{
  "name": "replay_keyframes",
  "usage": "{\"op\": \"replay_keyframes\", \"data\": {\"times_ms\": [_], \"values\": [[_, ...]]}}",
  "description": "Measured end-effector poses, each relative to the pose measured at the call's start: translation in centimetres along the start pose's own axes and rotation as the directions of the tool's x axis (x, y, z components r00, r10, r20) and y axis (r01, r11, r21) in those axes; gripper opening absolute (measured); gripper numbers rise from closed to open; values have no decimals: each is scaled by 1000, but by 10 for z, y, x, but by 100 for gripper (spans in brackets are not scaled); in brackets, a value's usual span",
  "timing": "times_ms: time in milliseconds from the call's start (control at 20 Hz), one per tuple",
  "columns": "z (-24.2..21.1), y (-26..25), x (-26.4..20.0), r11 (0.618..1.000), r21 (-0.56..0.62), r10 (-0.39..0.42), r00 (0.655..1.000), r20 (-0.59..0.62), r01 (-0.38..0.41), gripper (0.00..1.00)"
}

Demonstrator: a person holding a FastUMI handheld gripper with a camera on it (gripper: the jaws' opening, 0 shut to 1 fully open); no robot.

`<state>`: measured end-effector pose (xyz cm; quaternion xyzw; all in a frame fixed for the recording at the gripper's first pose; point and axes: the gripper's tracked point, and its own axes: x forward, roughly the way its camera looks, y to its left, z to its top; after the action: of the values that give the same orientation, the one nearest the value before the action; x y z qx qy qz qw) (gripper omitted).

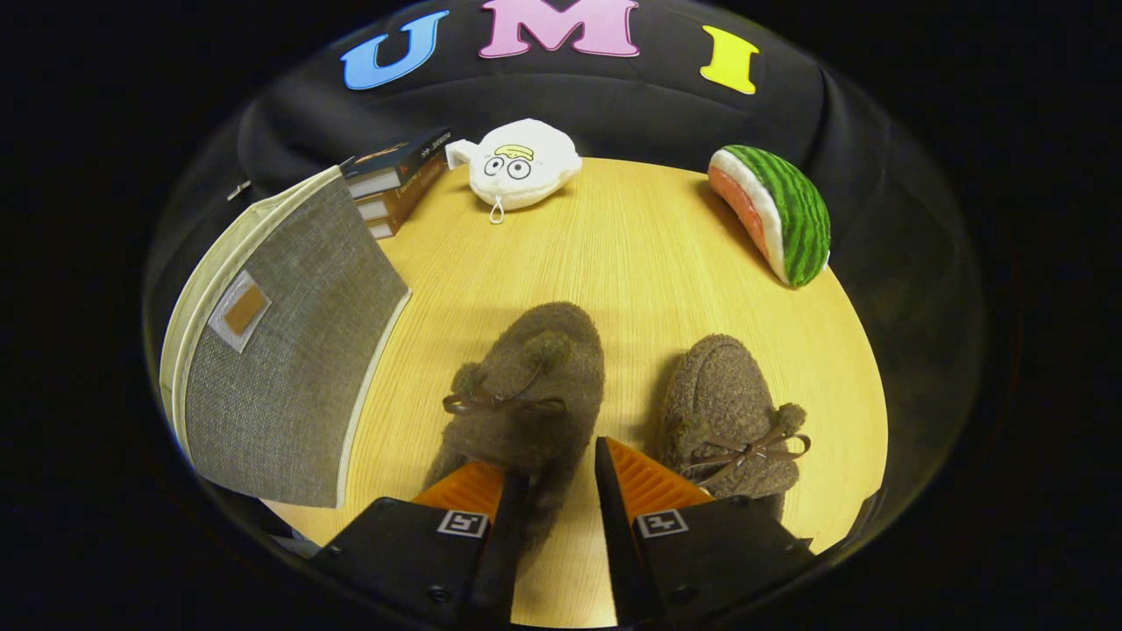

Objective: Open the storage box then place both shoes into the box .Put the left shoe in first, then the right shoe, with the right side of both shoes facing outward in a uniform manner.

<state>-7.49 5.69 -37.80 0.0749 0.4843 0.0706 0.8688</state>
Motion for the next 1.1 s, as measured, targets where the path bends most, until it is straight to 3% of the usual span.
{"op": "replay_keyframes", "data": {"times_ms": [200,250,350,550,800,1100], "values": [[6,-5,9,999,28,-41,999,-2,41,26],[6,-7,7,997,64,-48,999,-7,49,17],[10,-5,3,991,132,-27,1000,-8,28,7],[21,-7,-16,981,191,-20,1000,12,17,5],[39,-15,-52,972,226,-63,998,6,60,5],[85,6,-98,971,236,-55,998,36,45,5]]}}
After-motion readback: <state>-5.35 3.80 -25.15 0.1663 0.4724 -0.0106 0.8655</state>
